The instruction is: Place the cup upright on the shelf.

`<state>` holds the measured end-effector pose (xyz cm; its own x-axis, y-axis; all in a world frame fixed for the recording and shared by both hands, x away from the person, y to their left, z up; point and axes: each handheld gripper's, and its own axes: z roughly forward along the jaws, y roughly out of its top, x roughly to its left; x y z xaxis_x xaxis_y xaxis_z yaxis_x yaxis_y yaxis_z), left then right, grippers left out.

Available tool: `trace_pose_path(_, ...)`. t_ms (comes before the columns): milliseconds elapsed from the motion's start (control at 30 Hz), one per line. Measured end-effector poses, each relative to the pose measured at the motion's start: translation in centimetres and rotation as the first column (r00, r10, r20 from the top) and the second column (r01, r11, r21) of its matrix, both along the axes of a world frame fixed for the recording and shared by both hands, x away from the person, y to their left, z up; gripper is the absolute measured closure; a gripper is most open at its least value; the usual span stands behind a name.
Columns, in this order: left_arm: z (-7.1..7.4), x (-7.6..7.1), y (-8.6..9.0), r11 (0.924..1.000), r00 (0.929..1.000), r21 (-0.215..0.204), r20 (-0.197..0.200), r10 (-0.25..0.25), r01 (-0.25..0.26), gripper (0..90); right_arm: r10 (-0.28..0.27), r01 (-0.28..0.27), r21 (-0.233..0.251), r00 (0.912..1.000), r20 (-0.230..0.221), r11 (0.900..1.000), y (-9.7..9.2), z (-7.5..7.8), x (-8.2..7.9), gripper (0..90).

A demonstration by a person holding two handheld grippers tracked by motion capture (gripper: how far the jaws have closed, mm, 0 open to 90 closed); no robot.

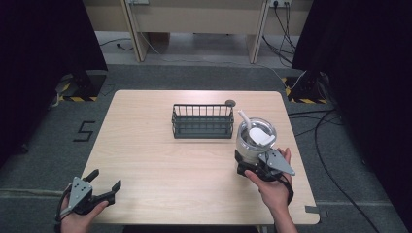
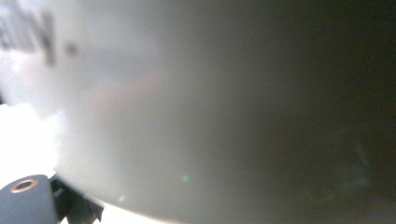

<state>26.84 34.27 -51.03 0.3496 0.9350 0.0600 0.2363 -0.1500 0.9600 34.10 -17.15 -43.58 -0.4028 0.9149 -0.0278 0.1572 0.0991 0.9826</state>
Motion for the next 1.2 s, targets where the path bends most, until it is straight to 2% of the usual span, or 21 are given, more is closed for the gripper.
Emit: trace_pose_path(1200,0.1,0.0,0.1,1.0000,1.0000,-0.004,0.007,0.000,0.000,11.0,0.017,-0.018,0.031,0.9990,0.042,0.9994,3.1,2.7,4.6,9.8)
